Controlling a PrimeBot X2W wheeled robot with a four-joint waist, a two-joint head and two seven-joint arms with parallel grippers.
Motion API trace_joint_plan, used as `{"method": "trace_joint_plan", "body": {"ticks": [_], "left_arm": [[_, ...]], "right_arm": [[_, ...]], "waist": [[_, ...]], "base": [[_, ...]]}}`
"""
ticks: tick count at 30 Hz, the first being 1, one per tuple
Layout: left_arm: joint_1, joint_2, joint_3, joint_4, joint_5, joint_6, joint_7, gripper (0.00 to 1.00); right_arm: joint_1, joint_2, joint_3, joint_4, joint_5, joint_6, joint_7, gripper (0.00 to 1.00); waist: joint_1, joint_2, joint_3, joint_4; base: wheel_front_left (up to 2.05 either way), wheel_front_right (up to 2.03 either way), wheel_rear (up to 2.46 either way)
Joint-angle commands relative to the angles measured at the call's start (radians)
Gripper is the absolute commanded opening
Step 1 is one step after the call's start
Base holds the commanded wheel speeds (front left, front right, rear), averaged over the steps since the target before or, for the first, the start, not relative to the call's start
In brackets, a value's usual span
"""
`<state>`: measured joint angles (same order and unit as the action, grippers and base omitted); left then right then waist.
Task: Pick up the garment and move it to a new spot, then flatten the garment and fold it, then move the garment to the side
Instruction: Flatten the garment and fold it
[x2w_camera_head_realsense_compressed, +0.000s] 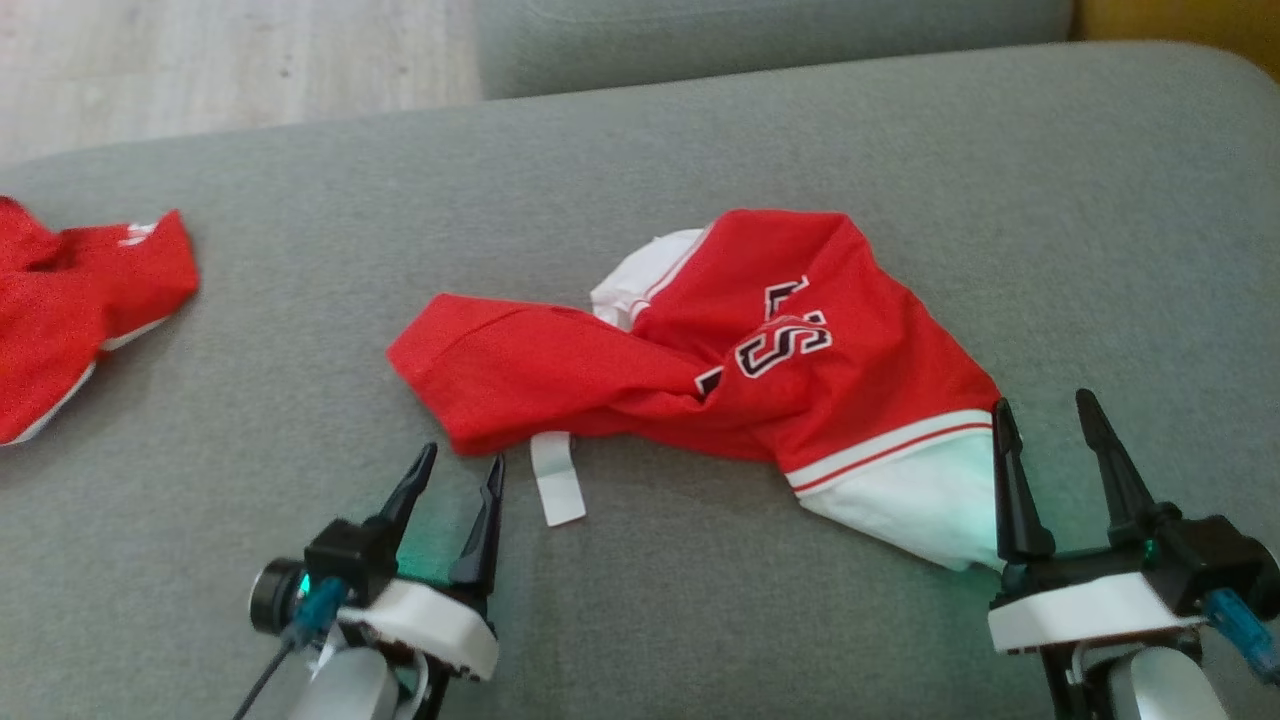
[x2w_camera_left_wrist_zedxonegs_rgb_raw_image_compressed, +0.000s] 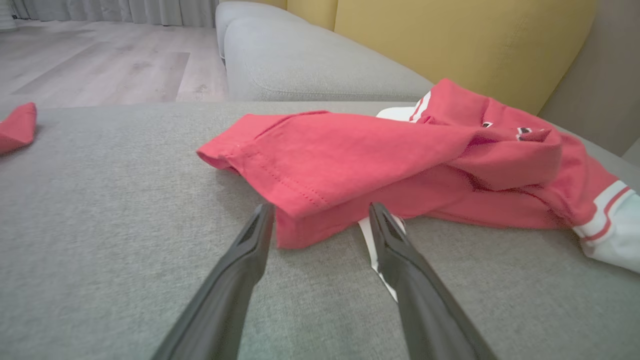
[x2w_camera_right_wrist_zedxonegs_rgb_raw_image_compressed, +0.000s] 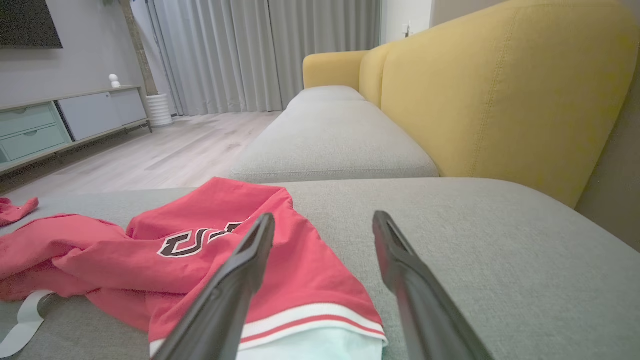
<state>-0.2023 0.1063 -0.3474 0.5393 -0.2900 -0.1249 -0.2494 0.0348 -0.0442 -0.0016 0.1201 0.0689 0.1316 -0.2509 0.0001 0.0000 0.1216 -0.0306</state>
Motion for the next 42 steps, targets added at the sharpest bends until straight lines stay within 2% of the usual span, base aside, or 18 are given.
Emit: {"method": "trace_joint_plan", "body": {"ticks": [1, 6, 17, 26, 27, 28, 29, 30, 31, 32, 42], "left_arm": [[-0.038, 0.004, 0.027, -0.006, -0.003, -0.005, -0.012, 1.00], [-0.095, 0.005, 0.009, 0.077, -0.025, -0.005, -0.012, 1.00], [-0.139, 0.014, 0.032, 0.146, -0.050, -0.006, -0.012, 1.00], [-0.180, 0.020, -0.029, 0.125, -0.084, -0.006, -0.012, 1.00], [-0.181, 0.023, -0.038, 0.121, -0.088, -0.006, -0.012, 0.96], [-0.180, 0.029, -0.061, 0.115, -0.102, -0.006, -0.012, 0.47], [-0.179, 0.033, -0.072, 0.115, -0.110, -0.006, -0.012, 0.35], [-0.178, 0.038, -0.085, 0.114, -0.118, -0.006, -0.012, 0.07], [-0.178, 0.038, -0.085, 0.114, -0.118, -0.006, -0.012, 0.07], [-0.177, 0.042, -0.101, 0.108, -0.129, -0.006, -0.012, 0.00], [-0.138, 0.129, -0.253, -0.057, -0.254, -0.006, -0.012, 0.00]], "right_arm": [[-0.035, -0.006, 0.024, -0.036, -0.003, -0.001, -0.011, 1.00], [-0.040, -0.006, 0.024, -0.032, -0.002, -0.001, -0.011, 1.00], [-0.053, -0.006, 0.025, -0.028, 0.000, -0.001, -0.011, 1.00], [-0.057, -0.006, 0.034, -0.025, -0.001, -0.001, -0.011, 1.00], [-0.057, -0.006, 0.035, -0.024, -0.001, -0.001, -0.011, 1.00], [-0.055, -0.006, 0.035, -0.022, 0.000, -0.001, -0.011, 1.00], [-0.053, -0.006, 0.035, -0.021, 0.001, -0.001, -0.011, 1.00], [-0.051, -0.006, 0.034, -0.020, 0.001, -0.001, -0.011, 1.00], [-0.051, -0.006, 0.034, -0.020, 0.001, -0.001, -0.011, 1.00], [-0.049, -0.006, 0.032, -0.020, 0.002, -0.001, -0.011, 1.00], [-0.026, -0.006, 0.016, -0.013, 0.012, -0.001, -0.011, 1.00]], "waist": [[-0.0001, 0.0000, 0.015, -0.017], [-0.0001, 0.0000, 0.025, -0.038], [-0.0001, 0.0000, 0.028, -0.051], [-0.0001, 0.0000, 0.034, -0.061], [-0.0001, 0.0000, 0.034, -0.062], [-0.0001, 0.0000, 0.032, -0.063], [-0.0001, 0.0000, 0.030, -0.064], [-0.0001, 0.0000, 0.028, -0.063], [-0.0001, 0.0000, 0.028, -0.063], [-0.0001, 0.0000, 0.027, -0.062], [-0.0001, 0.0000, -0.009, -0.024]], "base": [[0.00, 0.00, 0.00], [0.00, 0.00, 0.00], [0.00, 0.00, 0.00], [0.00, 0.00, 0.00], [0.00, 0.00, 0.00], [0.00, 0.00, 0.00], [0.00, 0.00, 0.00], [0.00, 0.00, 0.00], [0.00, 0.00, 0.00], [0.00, 0.00, 0.00], [0.00, 0.00, 0.00]]}}
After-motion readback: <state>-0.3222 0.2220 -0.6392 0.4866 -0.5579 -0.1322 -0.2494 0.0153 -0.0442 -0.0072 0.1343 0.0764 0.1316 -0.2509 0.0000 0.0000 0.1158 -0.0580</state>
